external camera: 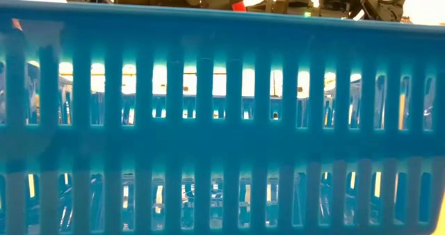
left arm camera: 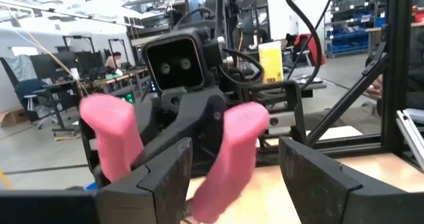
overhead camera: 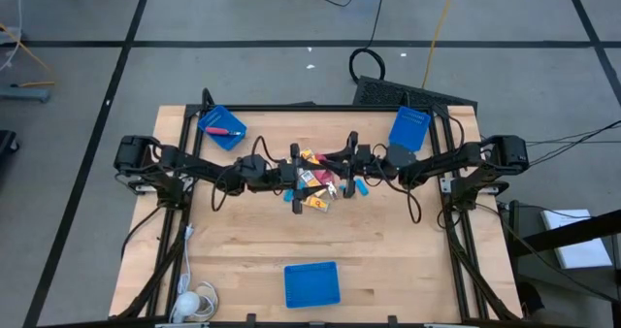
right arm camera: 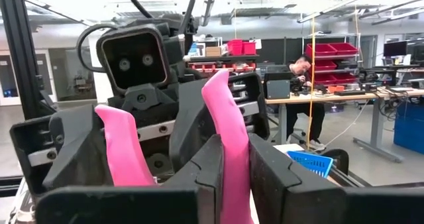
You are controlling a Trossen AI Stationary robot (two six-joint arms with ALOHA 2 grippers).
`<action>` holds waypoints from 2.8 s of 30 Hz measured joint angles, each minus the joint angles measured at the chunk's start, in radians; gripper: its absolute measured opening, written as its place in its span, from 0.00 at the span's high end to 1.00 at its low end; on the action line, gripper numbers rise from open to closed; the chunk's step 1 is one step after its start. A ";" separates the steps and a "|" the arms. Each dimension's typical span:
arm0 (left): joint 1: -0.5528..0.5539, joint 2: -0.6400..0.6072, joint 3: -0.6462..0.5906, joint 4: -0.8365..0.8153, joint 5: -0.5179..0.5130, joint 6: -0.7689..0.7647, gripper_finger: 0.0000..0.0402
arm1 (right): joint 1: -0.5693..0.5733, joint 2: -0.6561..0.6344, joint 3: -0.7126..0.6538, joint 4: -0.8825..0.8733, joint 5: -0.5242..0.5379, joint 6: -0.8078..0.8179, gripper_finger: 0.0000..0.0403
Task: Pick & Place School Supplies
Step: Put the pink ticket punch into the left blue bin
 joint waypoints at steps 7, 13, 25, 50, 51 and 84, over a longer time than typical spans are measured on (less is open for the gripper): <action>0.000 0.000 0.000 -0.004 0.000 0.002 0.43 | 0.000 0.000 0.000 -0.004 0.000 0.000 0.90; 0.002 0.000 0.000 -0.002 0.000 0.009 0.59 | 0.000 0.000 0.000 -0.006 -0.001 0.000 0.90; 0.017 -0.001 0.000 -0.010 0.000 0.016 0.88 | -0.002 0.000 0.000 -0.016 0.013 0.010 0.90; 0.018 0.000 -0.002 -0.057 0.004 0.023 0.88 | 0.000 0.000 0.000 -0.075 0.102 -0.006 0.41; 0.018 -0.002 -0.002 -0.064 0.003 0.028 0.88 | 0.000 0.000 0.000 -0.076 0.102 -0.006 0.40; 0.194 -0.739 -0.624 -0.152 -0.480 -0.081 0.89 | -0.003 -0.113 -0.074 -0.111 0.131 -0.048 0.44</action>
